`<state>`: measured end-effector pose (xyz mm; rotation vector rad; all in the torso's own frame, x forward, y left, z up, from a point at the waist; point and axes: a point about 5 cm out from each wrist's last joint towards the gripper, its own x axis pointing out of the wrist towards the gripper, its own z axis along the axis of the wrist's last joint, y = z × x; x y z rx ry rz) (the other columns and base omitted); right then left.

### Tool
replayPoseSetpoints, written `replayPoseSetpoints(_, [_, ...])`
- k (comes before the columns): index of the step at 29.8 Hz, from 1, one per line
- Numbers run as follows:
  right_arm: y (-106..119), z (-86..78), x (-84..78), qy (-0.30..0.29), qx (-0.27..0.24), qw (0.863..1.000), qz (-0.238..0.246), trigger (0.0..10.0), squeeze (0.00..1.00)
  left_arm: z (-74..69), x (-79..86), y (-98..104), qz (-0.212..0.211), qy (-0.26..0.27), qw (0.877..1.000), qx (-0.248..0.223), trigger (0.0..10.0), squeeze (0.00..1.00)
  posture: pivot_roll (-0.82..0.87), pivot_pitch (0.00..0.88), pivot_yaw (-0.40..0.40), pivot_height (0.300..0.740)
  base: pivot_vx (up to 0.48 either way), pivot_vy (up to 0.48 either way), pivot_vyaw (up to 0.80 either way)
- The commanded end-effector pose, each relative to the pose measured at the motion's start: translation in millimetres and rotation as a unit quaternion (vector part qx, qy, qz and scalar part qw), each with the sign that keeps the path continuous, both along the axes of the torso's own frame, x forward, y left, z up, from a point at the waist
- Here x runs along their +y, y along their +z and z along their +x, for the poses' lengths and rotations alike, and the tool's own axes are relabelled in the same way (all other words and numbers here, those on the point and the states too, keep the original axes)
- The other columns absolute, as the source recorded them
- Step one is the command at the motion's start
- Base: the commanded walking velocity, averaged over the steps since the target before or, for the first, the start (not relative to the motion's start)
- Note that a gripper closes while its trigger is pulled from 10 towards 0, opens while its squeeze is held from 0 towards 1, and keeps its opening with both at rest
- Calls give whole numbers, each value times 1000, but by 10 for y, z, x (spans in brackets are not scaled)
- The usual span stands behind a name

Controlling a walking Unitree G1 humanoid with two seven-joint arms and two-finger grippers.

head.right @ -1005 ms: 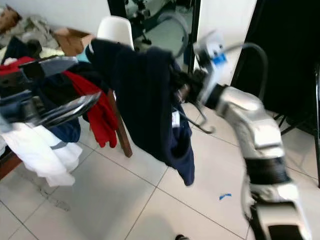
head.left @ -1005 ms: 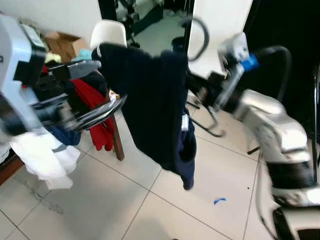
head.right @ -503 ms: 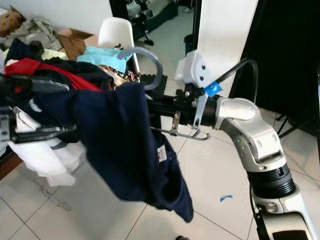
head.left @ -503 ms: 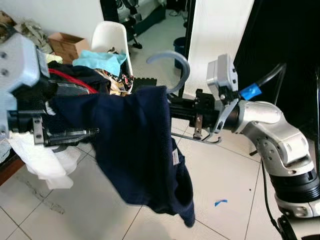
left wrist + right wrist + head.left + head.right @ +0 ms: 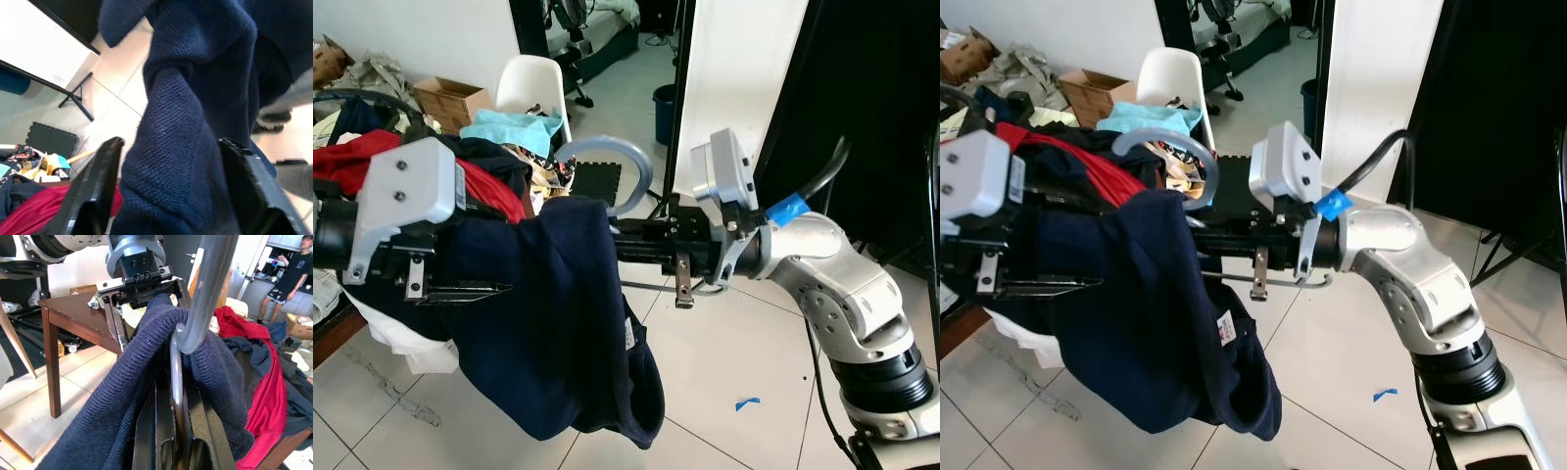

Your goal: Hang hanger

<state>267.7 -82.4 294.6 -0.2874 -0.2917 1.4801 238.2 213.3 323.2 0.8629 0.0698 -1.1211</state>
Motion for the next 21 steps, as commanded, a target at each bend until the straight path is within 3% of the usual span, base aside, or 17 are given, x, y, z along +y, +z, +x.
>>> replayPoseSetpoints(1, [122, -177, 117, 53, -35, 998, 19, 10000, 0, 14, -29, -88, 6, -17, 1000, 20, 0, 0, -7, 61, 66, 740, 0, 0, 0])
replayPoseSetpoints(21, [70, -124, 156, 24, -36, 999, 4, 10000, 0, 92, -10, -106, 14, -24, 1000, -4, 0, 0, -9, 67, 58, 740, 0, 0, 0])
